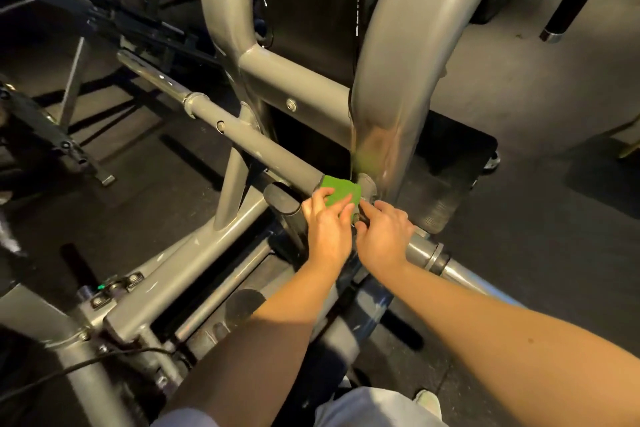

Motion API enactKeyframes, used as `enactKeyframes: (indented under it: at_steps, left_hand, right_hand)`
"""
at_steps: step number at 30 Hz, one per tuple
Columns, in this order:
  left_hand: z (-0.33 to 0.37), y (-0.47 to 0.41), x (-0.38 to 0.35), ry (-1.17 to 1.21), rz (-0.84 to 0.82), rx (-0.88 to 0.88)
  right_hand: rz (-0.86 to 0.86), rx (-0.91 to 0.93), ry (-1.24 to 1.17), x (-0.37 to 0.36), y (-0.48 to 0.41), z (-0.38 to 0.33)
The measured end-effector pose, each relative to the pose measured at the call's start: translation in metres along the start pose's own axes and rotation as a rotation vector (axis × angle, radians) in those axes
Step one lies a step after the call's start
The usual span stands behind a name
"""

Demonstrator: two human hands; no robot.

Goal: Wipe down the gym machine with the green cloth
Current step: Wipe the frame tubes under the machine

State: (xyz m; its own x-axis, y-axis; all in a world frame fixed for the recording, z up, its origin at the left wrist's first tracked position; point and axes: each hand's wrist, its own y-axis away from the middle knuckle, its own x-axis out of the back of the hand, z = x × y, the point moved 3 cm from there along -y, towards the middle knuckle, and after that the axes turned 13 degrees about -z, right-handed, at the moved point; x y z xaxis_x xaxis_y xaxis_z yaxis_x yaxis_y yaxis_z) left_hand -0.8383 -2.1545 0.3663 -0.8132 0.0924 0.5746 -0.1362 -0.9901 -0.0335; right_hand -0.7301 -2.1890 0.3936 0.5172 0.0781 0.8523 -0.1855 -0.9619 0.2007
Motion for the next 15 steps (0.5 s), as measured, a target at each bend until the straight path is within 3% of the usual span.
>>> enactKeyframes:
  at_steps: [7,15]
  left_hand:
    - [-0.005,-0.030,0.018,0.041,0.074,0.139]
    - [-0.023,-0.097,0.071,0.145,0.157,0.478]
  right_hand:
    - [0.008,-0.044,-0.015,-0.011,-0.016,-0.009]
    - [0.063,-0.169,-0.081,-0.022,-0.024,-0.021]
